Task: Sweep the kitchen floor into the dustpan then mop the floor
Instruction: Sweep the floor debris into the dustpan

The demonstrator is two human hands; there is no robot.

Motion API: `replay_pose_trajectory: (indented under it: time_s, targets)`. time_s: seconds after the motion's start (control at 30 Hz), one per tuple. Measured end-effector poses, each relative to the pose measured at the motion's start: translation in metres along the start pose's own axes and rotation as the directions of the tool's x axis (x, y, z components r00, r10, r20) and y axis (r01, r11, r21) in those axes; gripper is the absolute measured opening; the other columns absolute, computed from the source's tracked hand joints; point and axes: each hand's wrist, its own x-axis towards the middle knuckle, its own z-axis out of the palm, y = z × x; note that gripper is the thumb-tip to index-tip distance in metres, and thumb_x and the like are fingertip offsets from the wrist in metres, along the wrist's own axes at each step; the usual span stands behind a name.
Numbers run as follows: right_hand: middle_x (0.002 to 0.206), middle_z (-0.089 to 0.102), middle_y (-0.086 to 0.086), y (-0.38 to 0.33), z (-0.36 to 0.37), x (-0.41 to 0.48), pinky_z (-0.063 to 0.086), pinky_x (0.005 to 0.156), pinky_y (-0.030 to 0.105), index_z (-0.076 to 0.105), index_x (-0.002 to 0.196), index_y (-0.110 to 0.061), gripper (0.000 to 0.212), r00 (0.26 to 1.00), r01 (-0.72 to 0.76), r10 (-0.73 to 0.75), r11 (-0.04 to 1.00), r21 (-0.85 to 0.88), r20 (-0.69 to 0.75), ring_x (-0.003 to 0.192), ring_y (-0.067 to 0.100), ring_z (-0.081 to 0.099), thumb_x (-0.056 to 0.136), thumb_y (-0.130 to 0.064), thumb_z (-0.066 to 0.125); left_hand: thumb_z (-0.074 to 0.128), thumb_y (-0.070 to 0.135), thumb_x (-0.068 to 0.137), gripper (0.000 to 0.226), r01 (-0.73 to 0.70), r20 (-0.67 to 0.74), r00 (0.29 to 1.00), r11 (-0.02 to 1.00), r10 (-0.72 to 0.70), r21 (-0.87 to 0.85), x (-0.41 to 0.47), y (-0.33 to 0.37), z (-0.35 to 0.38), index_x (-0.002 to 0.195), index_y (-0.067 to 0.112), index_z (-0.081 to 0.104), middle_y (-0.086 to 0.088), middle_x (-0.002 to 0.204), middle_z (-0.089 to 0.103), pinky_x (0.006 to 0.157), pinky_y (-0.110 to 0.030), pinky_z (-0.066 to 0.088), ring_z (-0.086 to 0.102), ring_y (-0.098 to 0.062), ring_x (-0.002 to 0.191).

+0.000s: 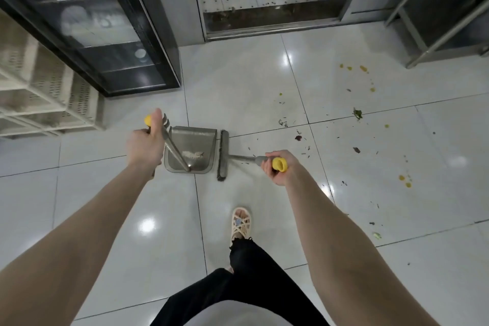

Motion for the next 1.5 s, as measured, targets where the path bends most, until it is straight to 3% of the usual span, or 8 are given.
replay_pose_trajectory:
  time_s: [0.27,0.47,0.6,0.8,1.03,1.27,1.37,1.5]
  targets:
    - [0.070,0.050,0.015,-0.074,-0.019,-0.004,0.043,0.030,0.016,0.049,0.095,0.003,0.011,0.980,0.035,-0.052,0.996,-0.087,-0.193,0.027,0.013,0.048,0.091,-0.005,0.053,0.032,0.078,0.081,0.077,-0.059,0.111,0.992,0.997,0.054,0.042,0.038,0.049,0.042,0.065,0.005,0.050,-0.014,0.058,0.050,0.061,-0.037,0.046,0.048,-0.026,0.053]
    - [0.054,0.055,0.015,-0.099,-0.053,-0.025,0.045,0.031,0.016,0.051,0.087,0.002,0.011,0.968,0.066,-0.051,0.996,0.052,-0.245,0.028,0.011,0.047,0.092,-0.007,0.051,0.028,0.091,0.060,0.089,-0.113,0.234,0.967,0.993,0.102,0.033,0.053,0.087,0.088,0.060,0.005,0.053,-0.015,0.060,0.054,0.067,-0.042,0.052,0.054,-0.029,0.059]
    - [0.051,0.054,0.013,-0.106,-0.071,-0.037,0.045,0.032,0.016,0.053,0.090,0.005,0.017,0.966,0.045,-0.002,0.986,0.162,-0.258,0.028,0.012,0.049,0.093,-0.012,0.050,0.031,0.089,0.065,0.086,-0.174,0.308,0.939,0.984,0.153,0.043,0.065,0.110,0.116,0.057,0.006,0.053,-0.015,0.059,0.054,0.072,-0.046,0.054,0.055,-0.030,0.062]
    - [0.059,0.054,0.012,-0.098,-0.075,-0.044,0.043,0.029,0.016,0.053,0.092,0.004,0.014,0.919,0.149,-0.045,0.959,0.242,-0.391,0.028,0.010,0.050,0.091,-0.009,0.050,0.040,0.075,0.082,0.073,-0.223,0.431,0.883,0.974,0.184,0.043,0.091,0.144,0.149,0.060,0.006,0.049,-0.009,0.059,0.049,0.050,-0.028,0.040,0.047,-0.026,0.047]
    - [0.068,0.050,0.010,-0.101,-0.034,-0.035,0.043,0.029,0.017,0.051,0.102,-0.001,0.014,0.833,0.286,-0.116,0.927,0.241,-0.540,0.028,0.013,0.050,0.087,0.000,0.051,0.033,0.076,0.086,0.077,-0.334,0.534,0.811,0.939,0.238,0.088,0.132,0.183,0.158,0.064,0.004,0.050,-0.013,0.065,0.053,0.059,-0.034,0.046,0.051,-0.028,0.056]
    - [0.044,0.049,0.008,-0.122,0.007,-0.037,0.045,0.031,0.015,0.052,0.099,0.008,0.016,0.906,0.305,-0.150,0.879,0.367,-0.396,0.029,0.010,0.049,0.092,-0.007,0.047,0.033,0.076,0.086,0.077,-0.396,0.559,0.782,0.912,0.277,0.102,0.177,0.218,0.153,0.069,0.004,0.053,-0.011,0.065,0.054,0.058,-0.035,0.047,0.052,-0.028,0.059]
    - [0.046,0.050,0.010,-0.140,0.040,-0.021,0.045,0.031,0.015,0.053,0.091,0.006,0.016,0.924,0.302,-0.164,0.867,0.397,-0.346,0.029,0.010,0.049,0.092,-0.010,0.049,0.033,0.076,0.086,0.077,-0.414,0.558,0.774,0.906,0.300,0.087,0.200,0.234,0.149,0.069,0.003,0.054,-0.013,0.066,0.054,0.065,-0.044,0.053,0.053,-0.029,0.061]
    - [0.052,0.052,0.010,-0.161,0.081,0.010,0.043,0.030,0.016,0.054,0.093,0.004,0.016,0.944,0.281,-0.166,0.859,0.428,-0.286,0.030,0.011,0.050,0.090,-0.012,0.056,0.030,0.075,0.087,0.081,-0.436,0.535,0.782,0.894,0.319,0.105,0.231,0.251,0.143,0.073,0.000,0.055,-0.015,0.069,0.056,0.062,-0.040,0.050,0.053,-0.030,0.062]
